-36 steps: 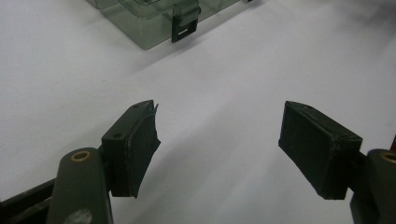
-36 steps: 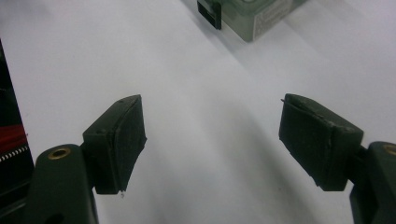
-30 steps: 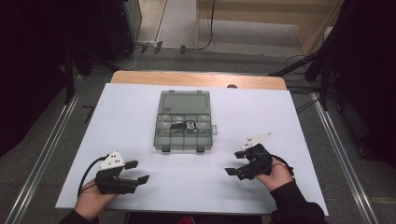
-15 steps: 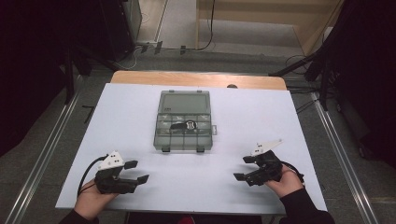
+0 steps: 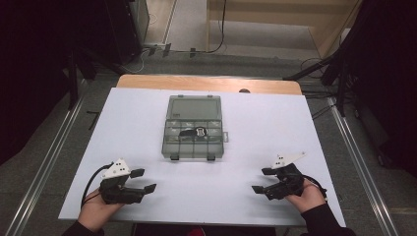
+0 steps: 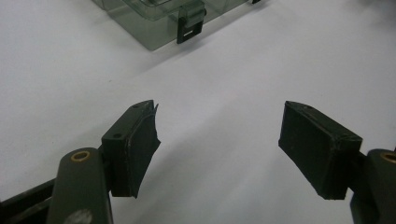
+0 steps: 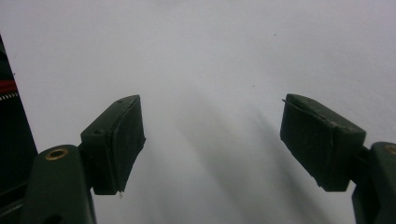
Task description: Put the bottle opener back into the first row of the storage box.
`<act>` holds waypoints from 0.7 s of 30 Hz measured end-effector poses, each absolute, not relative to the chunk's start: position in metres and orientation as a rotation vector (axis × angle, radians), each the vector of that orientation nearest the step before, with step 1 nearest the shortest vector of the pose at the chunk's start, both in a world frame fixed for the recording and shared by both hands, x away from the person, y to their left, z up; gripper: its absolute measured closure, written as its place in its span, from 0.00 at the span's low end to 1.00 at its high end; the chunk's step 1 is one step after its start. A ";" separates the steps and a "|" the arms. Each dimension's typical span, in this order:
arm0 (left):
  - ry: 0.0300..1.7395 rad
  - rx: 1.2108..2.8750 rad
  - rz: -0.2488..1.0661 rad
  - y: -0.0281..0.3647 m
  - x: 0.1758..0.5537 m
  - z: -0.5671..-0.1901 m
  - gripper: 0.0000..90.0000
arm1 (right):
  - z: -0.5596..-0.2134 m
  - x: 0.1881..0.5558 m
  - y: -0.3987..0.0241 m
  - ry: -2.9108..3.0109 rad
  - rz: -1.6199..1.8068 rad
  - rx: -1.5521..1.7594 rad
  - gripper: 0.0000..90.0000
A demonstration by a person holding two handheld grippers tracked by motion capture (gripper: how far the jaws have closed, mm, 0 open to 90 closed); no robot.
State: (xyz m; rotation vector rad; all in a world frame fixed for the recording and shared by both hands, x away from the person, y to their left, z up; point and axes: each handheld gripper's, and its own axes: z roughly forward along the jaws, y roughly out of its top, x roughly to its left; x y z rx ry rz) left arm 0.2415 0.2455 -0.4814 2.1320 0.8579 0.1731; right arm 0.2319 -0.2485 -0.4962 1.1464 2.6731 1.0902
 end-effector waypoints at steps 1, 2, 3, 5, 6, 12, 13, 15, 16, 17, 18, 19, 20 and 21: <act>0.858 2.131 0.173 0.246 0.241 -0.481 0.30 | -0.497 0.232 -0.249 2.669 1.092 1.153 0.25; 0.858 2.131 0.173 0.246 0.241 -0.481 0.30 | -0.497 0.232 -0.249 2.669 1.092 1.153 0.25; 0.859 2.130 0.173 0.245 0.241 -0.481 0.30 | -0.497 0.232 -0.249 2.669 1.094 1.159 0.25; 0.859 2.131 0.174 0.245 0.241 -0.481 0.30 | -0.498 0.232 -0.249 2.672 1.090 1.160 0.25; 0.860 2.130 0.175 0.245 0.241 -0.481 0.30 | -0.498 0.232 -0.249 2.674 1.087 1.161 0.25; 0.858 2.131 0.175 0.245 0.241 -0.482 0.30 | -0.499 0.232 -0.249 2.676 1.086 1.157 0.25; 0.859 2.131 0.176 0.245 0.241 -0.482 0.30 | -0.499 0.232 -0.250 2.676 1.082 1.161 0.25; 0.859 2.131 0.175 0.245 0.241 -0.481 0.30 | -0.499 0.232 -0.250 2.676 1.082 1.166 0.25; 0.858 2.131 0.175 0.245 0.241 -0.481 0.30 | -0.500 0.232 -0.250 2.676 1.083 1.165 0.25; 0.859 2.131 0.175 0.245 0.241 -0.481 0.30 | -0.500 0.232 -0.250 2.677 1.083 1.164 0.25; 0.859 2.132 0.175 0.246 0.241 -0.481 0.30 | -0.500 0.232 -0.249 2.678 1.083 1.164 0.25; 0.860 2.132 0.175 0.246 0.241 -0.481 0.30 | -0.500 0.232 -0.249 2.680 1.084 1.160 0.25; 0.860 2.133 0.175 0.246 0.241 -0.481 0.30 | -0.500 0.231 -0.249 2.682 1.086 1.159 0.25; 0.860 2.132 0.176 0.246 0.241 -0.481 0.30 | -0.500 0.232 -0.248 2.683 1.088 1.153 0.25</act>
